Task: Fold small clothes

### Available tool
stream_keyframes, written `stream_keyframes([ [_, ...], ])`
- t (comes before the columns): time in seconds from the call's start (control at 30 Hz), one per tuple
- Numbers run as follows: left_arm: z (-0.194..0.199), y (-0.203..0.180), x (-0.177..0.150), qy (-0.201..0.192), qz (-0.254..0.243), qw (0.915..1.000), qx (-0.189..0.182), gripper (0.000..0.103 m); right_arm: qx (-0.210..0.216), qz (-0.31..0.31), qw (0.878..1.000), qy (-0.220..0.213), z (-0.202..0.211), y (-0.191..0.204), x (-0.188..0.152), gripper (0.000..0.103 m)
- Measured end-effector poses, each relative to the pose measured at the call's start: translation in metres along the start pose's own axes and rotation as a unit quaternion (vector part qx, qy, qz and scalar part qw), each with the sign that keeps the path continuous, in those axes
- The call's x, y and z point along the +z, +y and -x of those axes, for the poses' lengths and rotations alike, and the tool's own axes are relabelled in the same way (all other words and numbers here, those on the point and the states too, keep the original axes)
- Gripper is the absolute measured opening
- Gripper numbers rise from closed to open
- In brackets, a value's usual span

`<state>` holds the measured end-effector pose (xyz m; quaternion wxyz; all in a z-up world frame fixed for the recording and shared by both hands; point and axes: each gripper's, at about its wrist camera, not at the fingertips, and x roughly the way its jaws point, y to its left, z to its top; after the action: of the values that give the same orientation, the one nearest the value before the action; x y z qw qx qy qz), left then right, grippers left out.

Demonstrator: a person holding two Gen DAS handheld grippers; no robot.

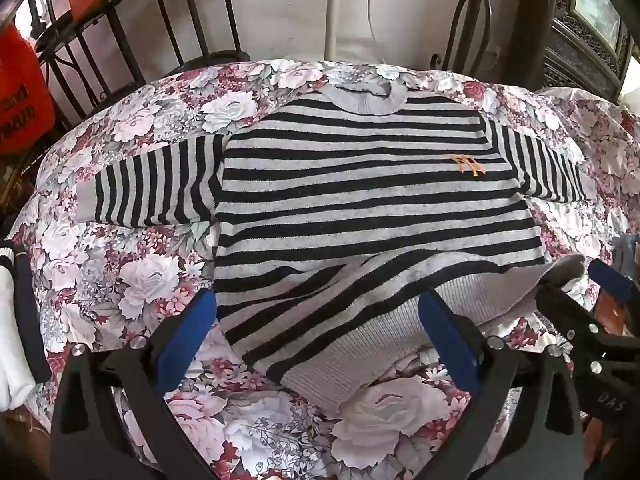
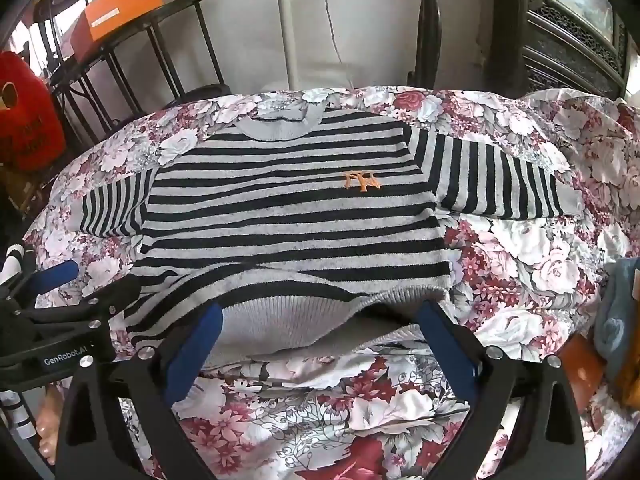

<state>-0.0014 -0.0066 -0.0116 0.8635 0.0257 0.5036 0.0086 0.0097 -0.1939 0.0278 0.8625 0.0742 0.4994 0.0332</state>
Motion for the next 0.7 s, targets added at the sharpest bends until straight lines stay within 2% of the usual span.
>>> stream_keyframes([
  [0.7, -0.0005, 0.0009, -0.0001, 0.000, 0.000, 1.0000, 0.000, 0.098, -0.001, 0.001, 1.000, 0.003, 0.0004, -0.0014, 0.0020, 0.099],
])
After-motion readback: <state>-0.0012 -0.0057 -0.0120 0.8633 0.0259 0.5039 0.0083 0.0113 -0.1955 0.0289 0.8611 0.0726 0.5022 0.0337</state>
